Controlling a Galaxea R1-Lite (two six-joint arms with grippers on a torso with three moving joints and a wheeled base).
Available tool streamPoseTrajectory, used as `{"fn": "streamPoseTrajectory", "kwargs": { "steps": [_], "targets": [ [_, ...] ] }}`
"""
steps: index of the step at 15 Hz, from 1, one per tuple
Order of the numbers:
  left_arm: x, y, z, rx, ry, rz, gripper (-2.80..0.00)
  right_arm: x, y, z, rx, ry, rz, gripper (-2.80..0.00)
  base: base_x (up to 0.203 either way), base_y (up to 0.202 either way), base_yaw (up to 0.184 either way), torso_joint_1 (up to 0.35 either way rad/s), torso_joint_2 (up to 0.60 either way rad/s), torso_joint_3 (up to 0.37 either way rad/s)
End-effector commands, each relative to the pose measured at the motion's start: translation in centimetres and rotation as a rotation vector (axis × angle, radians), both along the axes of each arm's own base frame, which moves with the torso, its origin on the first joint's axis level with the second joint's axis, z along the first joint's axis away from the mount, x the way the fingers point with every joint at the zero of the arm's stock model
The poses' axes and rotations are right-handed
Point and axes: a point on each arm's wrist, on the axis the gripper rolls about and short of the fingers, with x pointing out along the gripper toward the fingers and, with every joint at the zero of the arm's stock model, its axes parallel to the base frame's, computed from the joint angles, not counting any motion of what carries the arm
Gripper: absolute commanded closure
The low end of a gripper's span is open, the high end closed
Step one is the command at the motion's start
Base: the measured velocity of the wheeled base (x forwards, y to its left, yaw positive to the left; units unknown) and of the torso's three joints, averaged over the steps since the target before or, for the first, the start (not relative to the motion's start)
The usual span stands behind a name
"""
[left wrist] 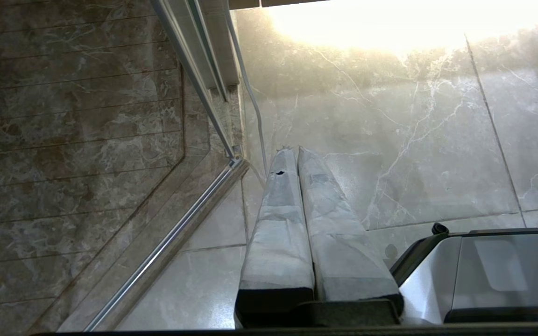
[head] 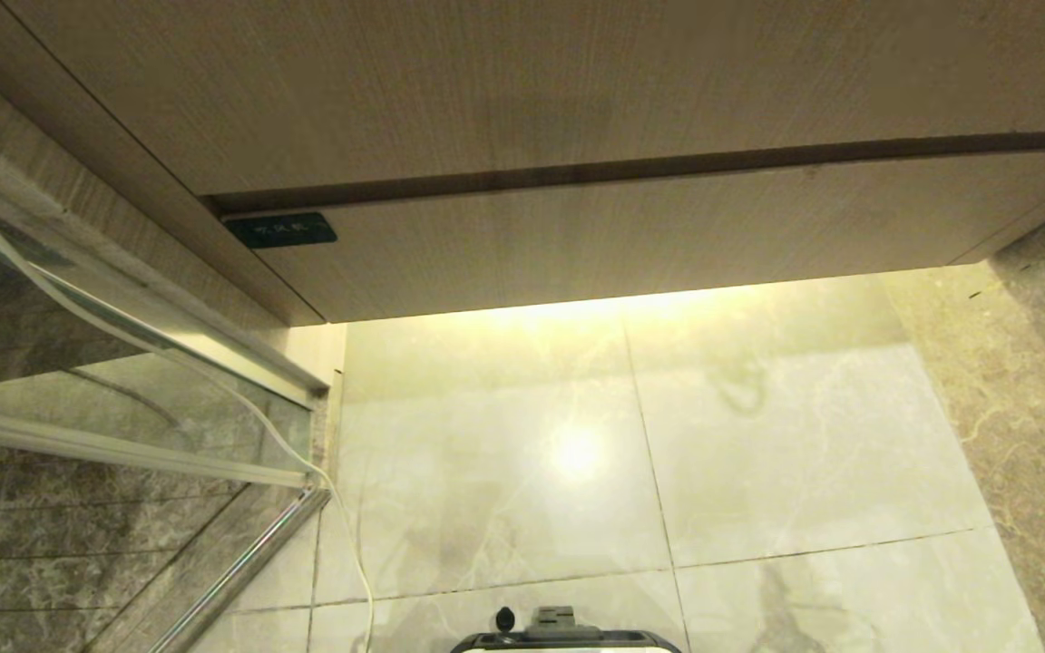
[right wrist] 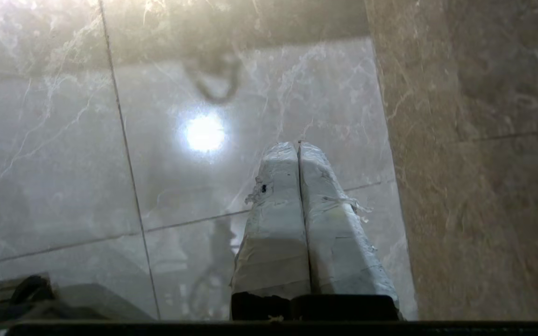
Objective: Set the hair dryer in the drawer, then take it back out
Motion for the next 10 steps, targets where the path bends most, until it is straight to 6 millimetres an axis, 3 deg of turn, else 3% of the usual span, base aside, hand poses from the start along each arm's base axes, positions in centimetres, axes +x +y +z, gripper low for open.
{"fn": "streamPoseTrajectory", "kwargs": {
  "steps": [1,4,7,10],
  "targets": [
    [0.0,0.0,0.0,0.000,0.001,0.000,0.00,-6.1,1.3,-1.9,-0.031,-0.174,0.024,0.00,0.000,0.000,0.000,0.000,0.00,0.000],
    [0.0,0.0,0.0,0.000,0.001,0.000,0.00,-9.6,1.8,-5.7,-0.028,-0.256,0.136,0.00,0.000,0.000,0.000,0.000,0.00,0.000],
    [0.0,0.0,0.0,0.000,0.001,0.000,0.00,-10.6,1.5,-9.4,0.051,-0.271,0.292,0.00,0.000,0.000,0.000,0.000,0.00,0.000],
    [0.0,0.0,0.0,0.000,0.001,0.000,0.00,-11.1,1.4,-10.5,0.093,-0.324,0.380,0.00,0.000,0.000,0.000,0.000,0.00,0.000]
  ]
}}
